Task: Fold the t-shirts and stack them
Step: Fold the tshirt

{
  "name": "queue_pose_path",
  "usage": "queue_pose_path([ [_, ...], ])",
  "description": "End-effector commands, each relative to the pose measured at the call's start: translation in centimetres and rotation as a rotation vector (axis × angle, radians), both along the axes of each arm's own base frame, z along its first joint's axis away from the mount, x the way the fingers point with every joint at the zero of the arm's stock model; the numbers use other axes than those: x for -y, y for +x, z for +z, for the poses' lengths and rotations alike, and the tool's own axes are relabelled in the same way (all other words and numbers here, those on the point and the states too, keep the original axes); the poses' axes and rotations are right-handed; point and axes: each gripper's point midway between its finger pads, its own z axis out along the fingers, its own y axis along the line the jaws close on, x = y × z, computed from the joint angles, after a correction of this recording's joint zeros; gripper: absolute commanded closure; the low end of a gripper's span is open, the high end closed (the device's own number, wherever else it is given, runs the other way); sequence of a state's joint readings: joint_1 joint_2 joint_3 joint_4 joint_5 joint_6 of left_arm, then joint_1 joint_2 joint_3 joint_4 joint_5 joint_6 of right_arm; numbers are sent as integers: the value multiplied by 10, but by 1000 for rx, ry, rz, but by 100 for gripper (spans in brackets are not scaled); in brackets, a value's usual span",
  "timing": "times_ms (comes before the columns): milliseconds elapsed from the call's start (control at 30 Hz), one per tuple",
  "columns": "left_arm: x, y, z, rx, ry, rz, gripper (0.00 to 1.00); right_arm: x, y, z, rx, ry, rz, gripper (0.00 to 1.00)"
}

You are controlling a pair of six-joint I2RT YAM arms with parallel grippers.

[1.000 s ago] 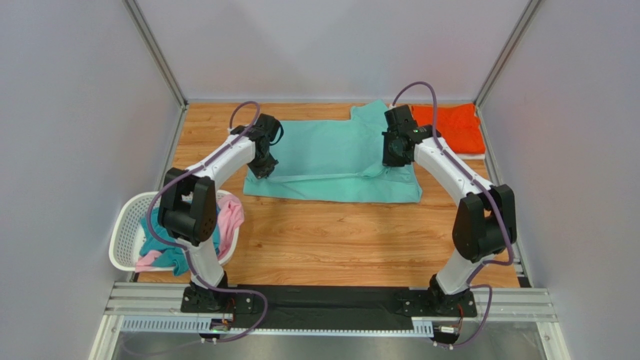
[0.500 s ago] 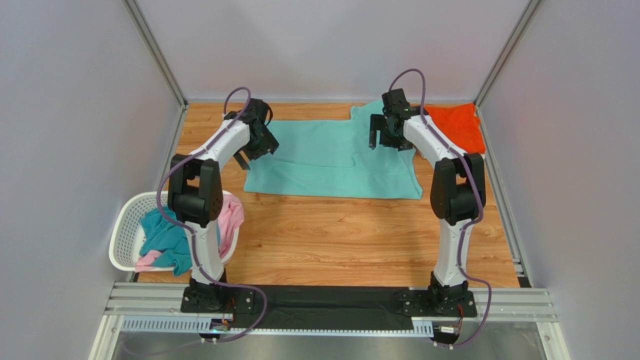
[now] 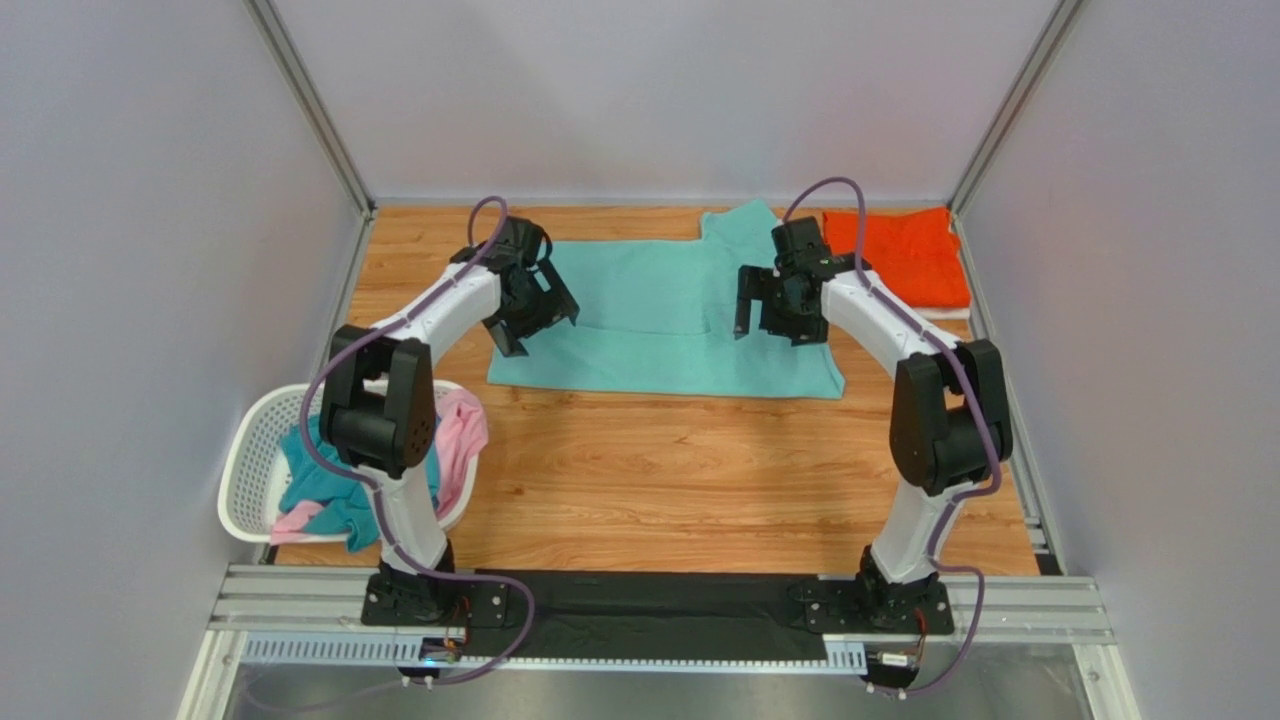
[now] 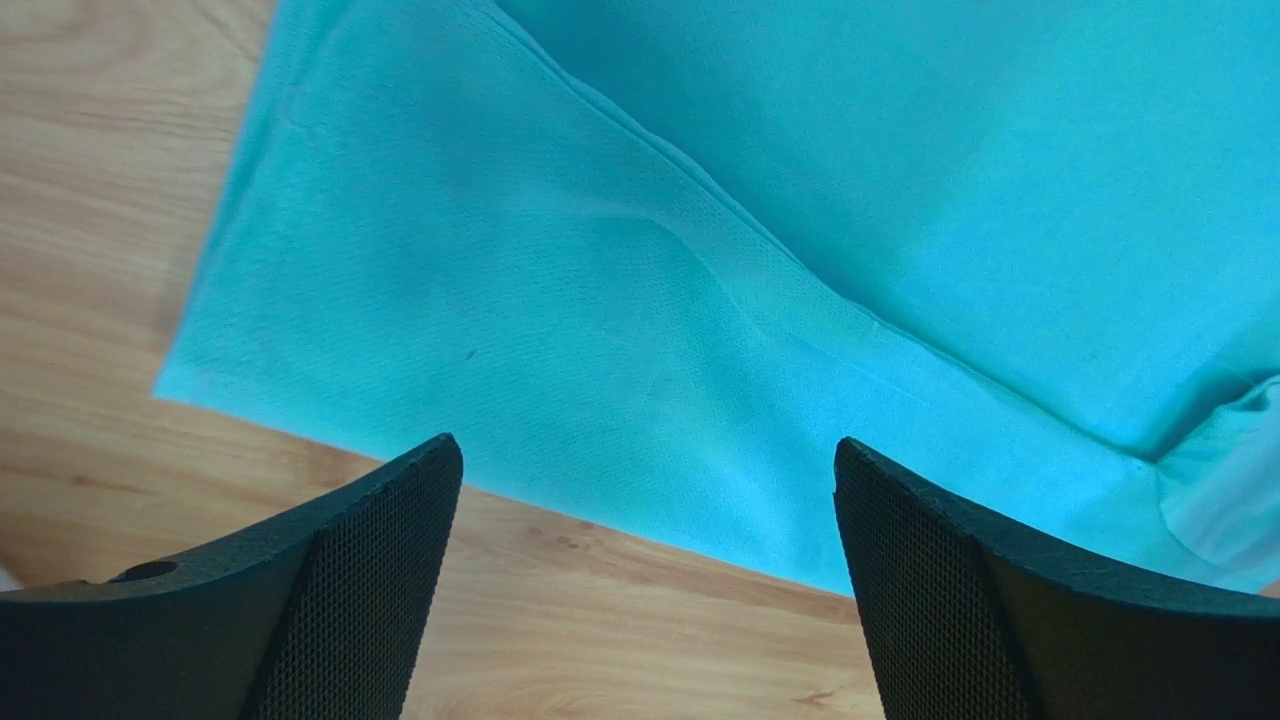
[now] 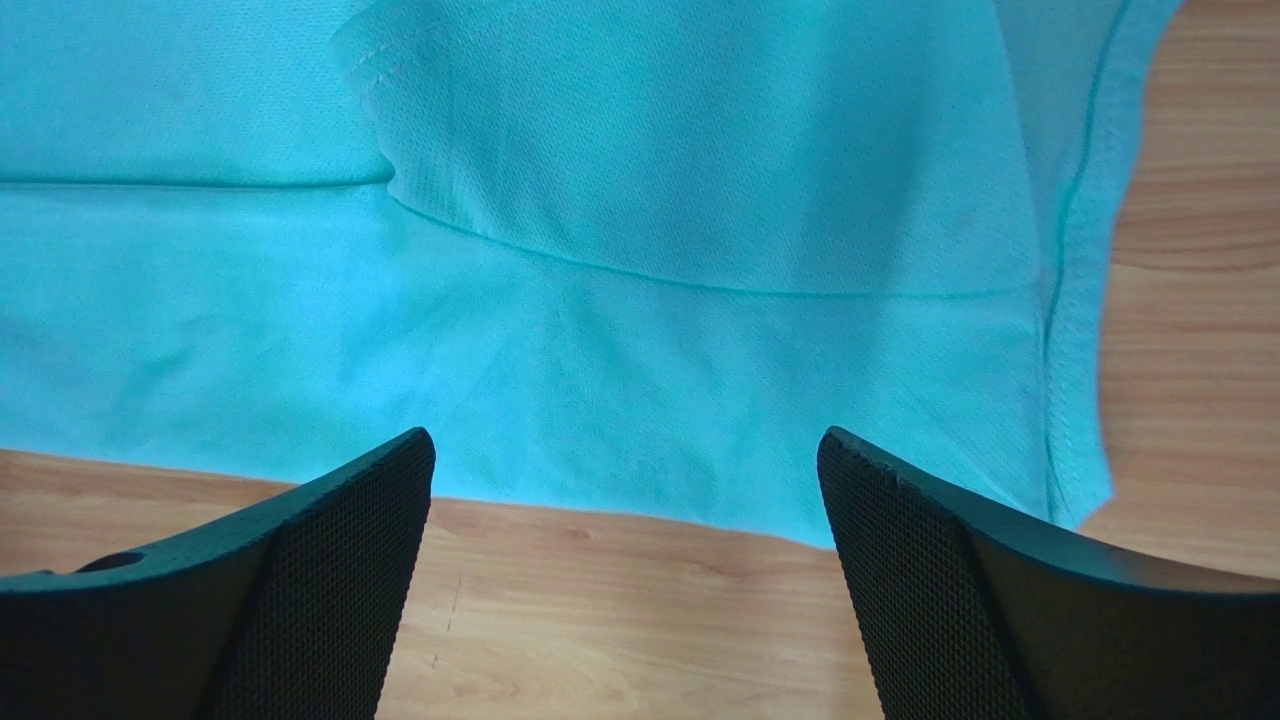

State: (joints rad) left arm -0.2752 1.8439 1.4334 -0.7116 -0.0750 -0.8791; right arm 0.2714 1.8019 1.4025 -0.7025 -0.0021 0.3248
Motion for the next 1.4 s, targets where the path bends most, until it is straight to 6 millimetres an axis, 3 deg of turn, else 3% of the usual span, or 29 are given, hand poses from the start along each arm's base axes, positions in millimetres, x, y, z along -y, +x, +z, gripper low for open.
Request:
queue_pose_path([
  [0, 23, 8, -21, -23, -70, -61, 0, -12, 12, -22, -8, 29, 9, 0],
  [133, 26, 1, -50, -95, -80, -56, 0, -7, 8, -49, -67, -8, 1, 0],
  [300, 17, -22, -65, -144, -47, -43, 0, -3, -13, -68, -114, -11, -7, 0],
  [500, 11, -76, -77, -222, -12, -63, 0, 5, -67, -84, -164, 18, -47, 0],
  [833, -2, -162, -74, -231, 51, -59, 0, 23, -166, -96, -227, 9, -120, 0],
  [867, -3, -163, -74, -233, 54, -59, 0, 23, -166, -96, -227, 9, -119, 0],
  [967, -3, -175, -69, -225, 47, -65, 0, 28, -179, -86, -187, 5, -136, 0],
  [1067, 0, -175, -55, -185, 41, -74, 0, 24, -175, -65, -107, 36, -111, 0],
  [1200, -2, -165, -24, -105, 49, -75, 0, 25, -156, -25, -3, 33, -106, 0],
  [1233, -6, -163, -19, -93, 68, -69, 0, 22, -143, -5, 52, 39, -86, 0],
  [1333, -12, -145, 9, -20, 116, -61, 0, 19, -125, 24, 112, 44, -79, 0],
  [1367, -13, -140, 16, -2, 126, -61, 0, 15, -113, 42, 154, 57, -76, 0],
])
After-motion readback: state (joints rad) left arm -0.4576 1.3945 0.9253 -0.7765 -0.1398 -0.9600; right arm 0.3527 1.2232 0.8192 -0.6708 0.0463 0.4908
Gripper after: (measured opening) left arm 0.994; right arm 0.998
